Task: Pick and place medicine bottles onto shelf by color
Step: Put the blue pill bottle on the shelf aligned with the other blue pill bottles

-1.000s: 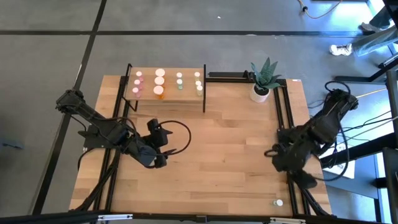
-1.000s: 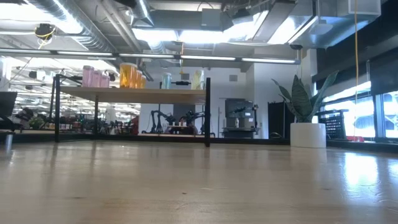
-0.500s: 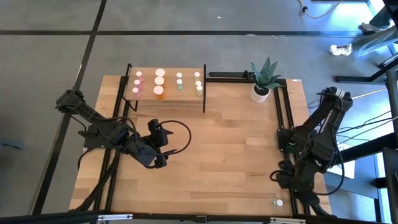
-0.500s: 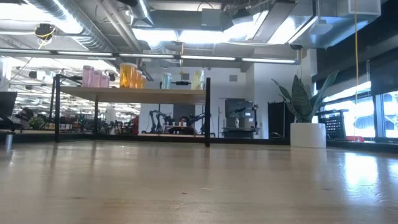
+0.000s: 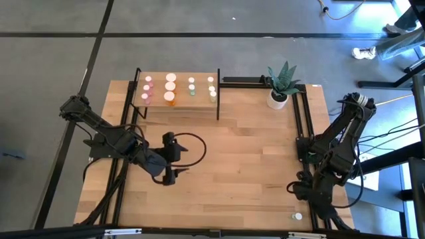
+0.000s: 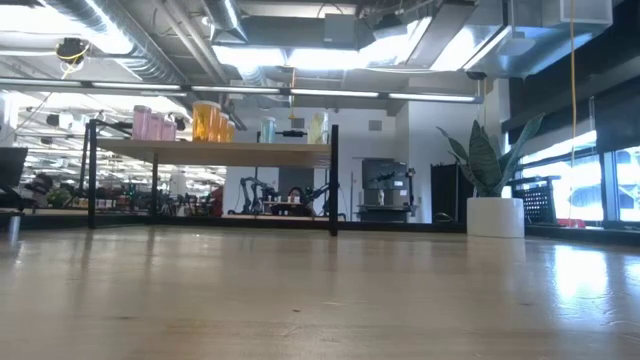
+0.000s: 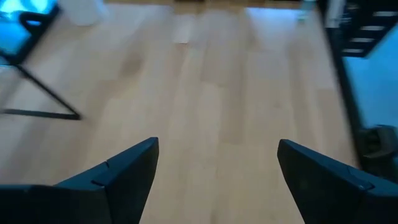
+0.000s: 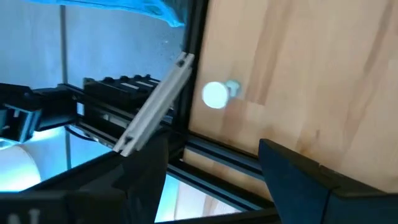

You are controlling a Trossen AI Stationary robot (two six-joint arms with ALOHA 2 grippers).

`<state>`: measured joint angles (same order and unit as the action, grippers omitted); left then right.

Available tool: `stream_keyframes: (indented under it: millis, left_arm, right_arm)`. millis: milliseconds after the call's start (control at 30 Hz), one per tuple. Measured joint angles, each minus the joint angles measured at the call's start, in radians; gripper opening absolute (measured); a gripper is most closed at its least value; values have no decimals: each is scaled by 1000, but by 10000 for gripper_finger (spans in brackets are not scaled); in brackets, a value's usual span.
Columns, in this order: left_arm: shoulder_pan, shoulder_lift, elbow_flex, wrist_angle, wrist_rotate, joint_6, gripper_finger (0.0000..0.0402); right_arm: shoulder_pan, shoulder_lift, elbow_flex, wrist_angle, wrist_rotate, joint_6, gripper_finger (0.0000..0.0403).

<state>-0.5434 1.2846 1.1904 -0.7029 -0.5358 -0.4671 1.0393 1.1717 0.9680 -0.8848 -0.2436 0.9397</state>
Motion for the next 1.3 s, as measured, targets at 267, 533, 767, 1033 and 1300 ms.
stream_keyframes:
  millis: [267,533,767,1033,1300]
  left_arm:
    - [0,0,0,28,82,7,324]
    - [0,0,0,27,79,7,326]
    - [0,0,0,27,76,7,323]
    - [0,0,0,27,21,6,322]
    - [0,0,0,27,19,3,324]
  right_arm:
    - [0,6,0,94,52,26,252]
    - [7,87,0,113,94,-59,252]
    - [40,180,0,121,92,-161,252]
    - [64,257,0,130,93,-164,252]
    - [99,304,0,181,98,-188,252]
